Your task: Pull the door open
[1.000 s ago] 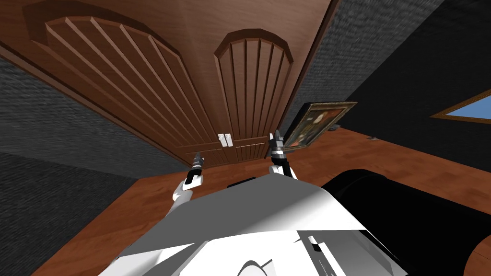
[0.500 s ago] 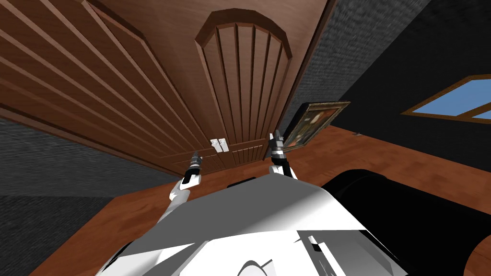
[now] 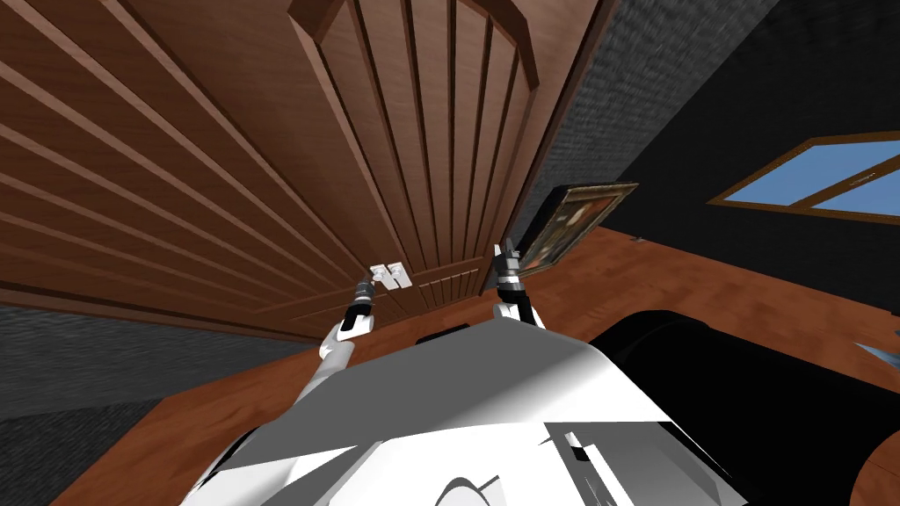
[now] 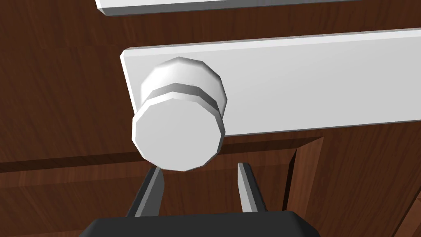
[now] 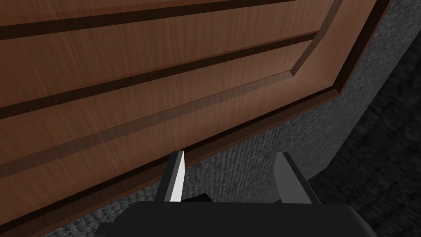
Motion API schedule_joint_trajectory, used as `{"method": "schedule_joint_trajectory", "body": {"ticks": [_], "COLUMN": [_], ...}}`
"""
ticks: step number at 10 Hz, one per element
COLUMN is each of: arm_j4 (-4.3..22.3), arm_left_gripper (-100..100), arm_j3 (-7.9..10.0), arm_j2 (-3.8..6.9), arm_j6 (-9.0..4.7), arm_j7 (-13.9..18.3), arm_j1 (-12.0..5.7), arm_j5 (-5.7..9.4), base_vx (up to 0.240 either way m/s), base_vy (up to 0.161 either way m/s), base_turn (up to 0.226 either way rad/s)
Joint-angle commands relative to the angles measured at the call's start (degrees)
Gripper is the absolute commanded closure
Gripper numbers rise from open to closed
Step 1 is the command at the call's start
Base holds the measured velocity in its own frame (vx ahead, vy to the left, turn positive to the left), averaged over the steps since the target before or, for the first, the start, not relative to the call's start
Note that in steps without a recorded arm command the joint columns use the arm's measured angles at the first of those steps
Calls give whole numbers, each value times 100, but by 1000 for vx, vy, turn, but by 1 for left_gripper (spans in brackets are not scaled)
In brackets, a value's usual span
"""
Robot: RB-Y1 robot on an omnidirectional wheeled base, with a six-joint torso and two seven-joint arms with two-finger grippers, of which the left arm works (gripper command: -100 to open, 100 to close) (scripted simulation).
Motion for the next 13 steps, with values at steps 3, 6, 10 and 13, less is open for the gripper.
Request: {"method": "schedule_joint_trajectory", "body": {"ticks": [3, 6, 10, 13], "arm_j4": [2, 30, -18, -188], "arm_left_gripper": [100, -100, -100, -100], "arm_j3": [5, 97, 66, -182], "arm_j2": [3, 107, 126, -38], "arm_j6": [1, 12, -4, -58], "arm_j7": [-5, 6, 42, 93], "arm_j1": [7, 106, 186, 105], "arm_j5": [0, 20, 19, -23], "base_vx": [-28, -45, -199, -189], "base_vy": [15, 26, 27, -102], "base_turn": [0, 65, 45, -85]}}
